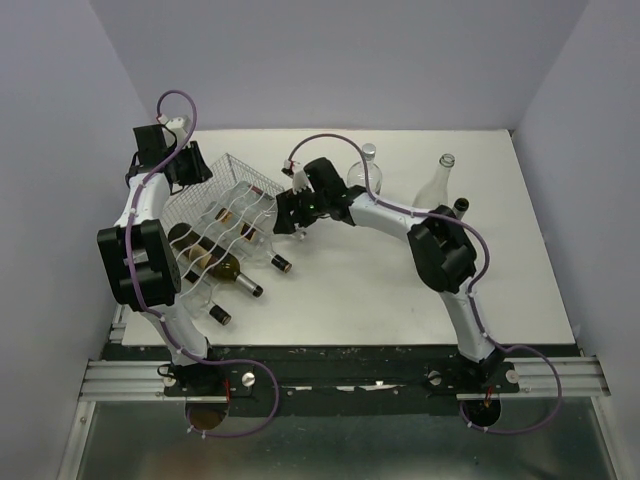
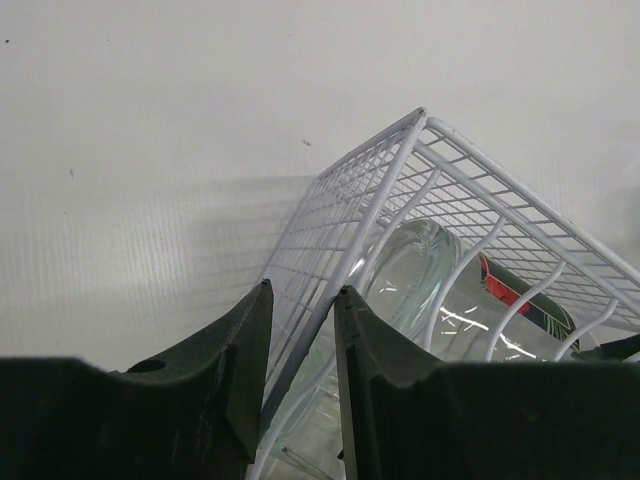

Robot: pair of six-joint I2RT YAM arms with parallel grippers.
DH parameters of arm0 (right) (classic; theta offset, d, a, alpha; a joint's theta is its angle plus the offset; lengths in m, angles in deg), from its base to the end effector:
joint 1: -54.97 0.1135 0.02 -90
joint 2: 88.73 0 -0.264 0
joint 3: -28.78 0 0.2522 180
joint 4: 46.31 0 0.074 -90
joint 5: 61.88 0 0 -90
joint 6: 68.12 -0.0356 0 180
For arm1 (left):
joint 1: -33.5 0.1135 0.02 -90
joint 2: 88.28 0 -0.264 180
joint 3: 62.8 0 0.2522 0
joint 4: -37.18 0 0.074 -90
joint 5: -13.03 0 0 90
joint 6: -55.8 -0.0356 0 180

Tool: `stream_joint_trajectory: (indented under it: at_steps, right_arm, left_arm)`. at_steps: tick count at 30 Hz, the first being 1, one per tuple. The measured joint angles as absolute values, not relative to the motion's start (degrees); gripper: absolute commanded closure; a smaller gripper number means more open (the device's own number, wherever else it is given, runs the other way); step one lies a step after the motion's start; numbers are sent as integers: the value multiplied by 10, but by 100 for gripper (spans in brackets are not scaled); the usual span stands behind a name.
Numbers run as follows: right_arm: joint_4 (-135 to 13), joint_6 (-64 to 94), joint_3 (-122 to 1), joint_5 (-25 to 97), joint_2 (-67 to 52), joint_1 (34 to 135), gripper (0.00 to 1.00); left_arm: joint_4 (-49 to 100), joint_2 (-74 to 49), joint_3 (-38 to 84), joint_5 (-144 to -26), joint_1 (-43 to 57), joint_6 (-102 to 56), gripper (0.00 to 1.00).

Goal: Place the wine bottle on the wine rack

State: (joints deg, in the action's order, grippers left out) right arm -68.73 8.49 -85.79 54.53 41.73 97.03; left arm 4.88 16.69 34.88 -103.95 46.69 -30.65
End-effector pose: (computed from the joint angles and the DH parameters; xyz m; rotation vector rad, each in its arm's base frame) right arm 0.3732 0.3581 0.1797 -0.8403 2.2100 1.0173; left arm 0.4124 0.0801 0.2692 -0.0743 2.2075 -0.4379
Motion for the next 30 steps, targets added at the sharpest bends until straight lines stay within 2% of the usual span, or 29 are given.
stream_joint_trajectory:
  at_steps: [2,8,12,14,16,19,24,30]
  right_arm:
    - [-690,94,-841,529,394,970,16]
    - [-707,125,-785,486,314,971,10]
    - [-731,138,-745,461,260,971,11]
    - [-752,141,-738,449,245,971,21]
    - [-762,140,-720,437,230,972,39]
    - [-765,129,-659,418,203,976,60]
    - [-773,102,-610,394,202,981,73]
    - [-765,89,-656,378,249,981,85]
  left_arm:
    - [49,166,349,-1035,466,-304,59]
    - [49,166,349,-1030,463,-291,45]
    - [52,166,349,-1028,458,-283,44]
    - [53,166,349,-1027,457,-280,44]
    - [54,166,349,-1026,457,-274,45]
    - [54,166,349,-1024,457,-269,46]
    - [54,166,349,-1021,457,-266,46]
    - [54,166,349,-1018,457,-264,46]
